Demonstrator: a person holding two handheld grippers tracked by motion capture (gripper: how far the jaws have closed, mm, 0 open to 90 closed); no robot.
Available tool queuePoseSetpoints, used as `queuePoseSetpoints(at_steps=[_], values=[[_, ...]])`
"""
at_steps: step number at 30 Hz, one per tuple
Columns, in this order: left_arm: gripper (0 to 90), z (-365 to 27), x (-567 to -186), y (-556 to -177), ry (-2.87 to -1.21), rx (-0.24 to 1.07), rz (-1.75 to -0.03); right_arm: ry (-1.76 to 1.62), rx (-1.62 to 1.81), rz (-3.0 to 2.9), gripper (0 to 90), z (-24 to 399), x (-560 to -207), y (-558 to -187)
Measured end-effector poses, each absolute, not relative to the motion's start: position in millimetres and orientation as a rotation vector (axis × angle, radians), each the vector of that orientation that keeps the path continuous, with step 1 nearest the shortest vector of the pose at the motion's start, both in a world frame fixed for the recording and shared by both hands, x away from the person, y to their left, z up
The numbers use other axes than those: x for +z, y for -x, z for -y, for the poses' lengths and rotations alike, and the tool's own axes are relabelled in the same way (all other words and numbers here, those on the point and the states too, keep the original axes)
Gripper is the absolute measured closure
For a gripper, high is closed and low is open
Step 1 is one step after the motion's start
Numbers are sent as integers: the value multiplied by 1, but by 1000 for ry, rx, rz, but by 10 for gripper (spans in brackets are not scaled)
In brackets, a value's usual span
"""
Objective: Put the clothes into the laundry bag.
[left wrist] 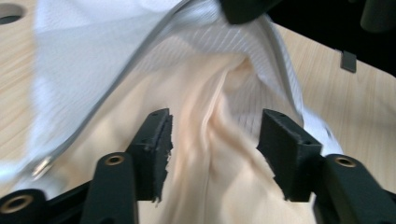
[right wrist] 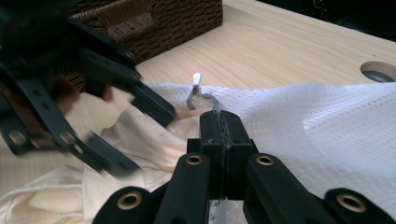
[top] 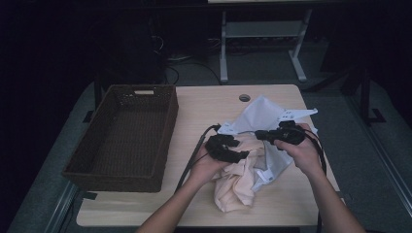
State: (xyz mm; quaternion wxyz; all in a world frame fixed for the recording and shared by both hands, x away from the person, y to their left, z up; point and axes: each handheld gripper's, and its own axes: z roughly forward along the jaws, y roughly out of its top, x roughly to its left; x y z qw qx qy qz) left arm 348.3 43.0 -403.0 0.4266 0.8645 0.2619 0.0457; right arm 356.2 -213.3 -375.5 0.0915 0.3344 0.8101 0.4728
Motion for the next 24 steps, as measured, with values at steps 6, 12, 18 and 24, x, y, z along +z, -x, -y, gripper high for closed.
queuePoseSetpoints(at_steps=[6,12,18,24], values=[[303,-70,-425,-341,-2202,119,-721,-986,1377,-2441,891,213,-380,-350],[214,-67,-441,-344,-2244,134,-734,-974,1365,-2474,891,206,-386,-349],[176,-60,-453,-347,-2265,148,-743,-958,1352,-2501,890,202,-390,-350],[170,-81,-436,-351,-2197,192,-772,-953,1343,-2513,890,201,-393,-350]])
